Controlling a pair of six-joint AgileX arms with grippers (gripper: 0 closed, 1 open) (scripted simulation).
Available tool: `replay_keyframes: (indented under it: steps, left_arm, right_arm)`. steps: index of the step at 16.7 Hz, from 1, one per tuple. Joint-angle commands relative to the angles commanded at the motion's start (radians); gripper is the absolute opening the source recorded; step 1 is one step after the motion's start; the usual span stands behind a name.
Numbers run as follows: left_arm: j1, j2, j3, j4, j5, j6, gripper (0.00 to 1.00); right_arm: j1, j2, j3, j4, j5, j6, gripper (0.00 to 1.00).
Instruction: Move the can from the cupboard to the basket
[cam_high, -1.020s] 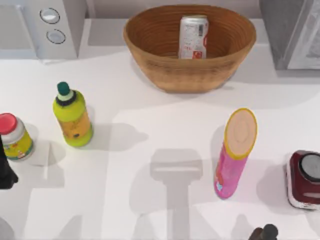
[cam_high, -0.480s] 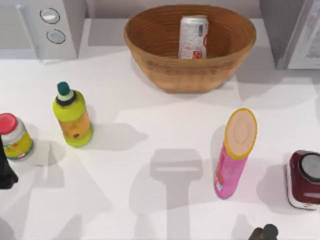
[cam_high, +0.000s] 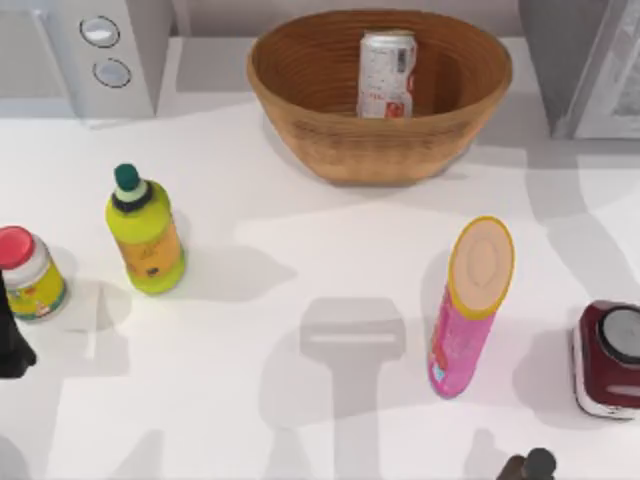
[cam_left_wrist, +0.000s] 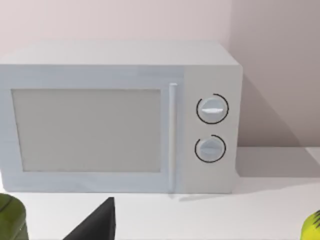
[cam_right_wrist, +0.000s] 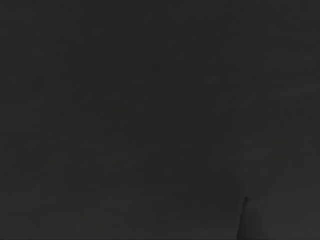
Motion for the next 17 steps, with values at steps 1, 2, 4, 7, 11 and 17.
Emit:
replay_keyframes:
  steps: [1,2,4,7,11,17]
  left_arm:
    - [0.000,0.000,0.000,0.000,0.000,0.000,1.00]
    - [0.000,0.000,0.000,0.000,0.000,0.000,1.00]
    - [0.000,0.000,0.000,0.000,0.000,0.000,1.00]
    - [0.000,0.000,0.000,0.000,0.000,0.000,1.00]
    - [0.000,0.000,0.000,0.000,0.000,0.000,1.00]
    - [0.000,0.000,0.000,0.000,0.000,0.000,1.00]
  right_arm:
    - [0.023,-0.003,-0.004,-0.001,0.023,0.000,1.00]
    - [0.036,-0.004,-0.007,-0.002,0.036,-0.001,1.00]
    - [0.039,-0.004,-0.007,-0.002,0.039,-0.001,1.00]
    - [0.016,-0.027,0.002,-0.009,0.057,-0.013,1.00]
    - [-0.022,0.040,0.055,0.013,0.024,-0.011,1.00]
    - [-0.068,0.124,0.107,0.037,-0.025,-0.011,1.00]
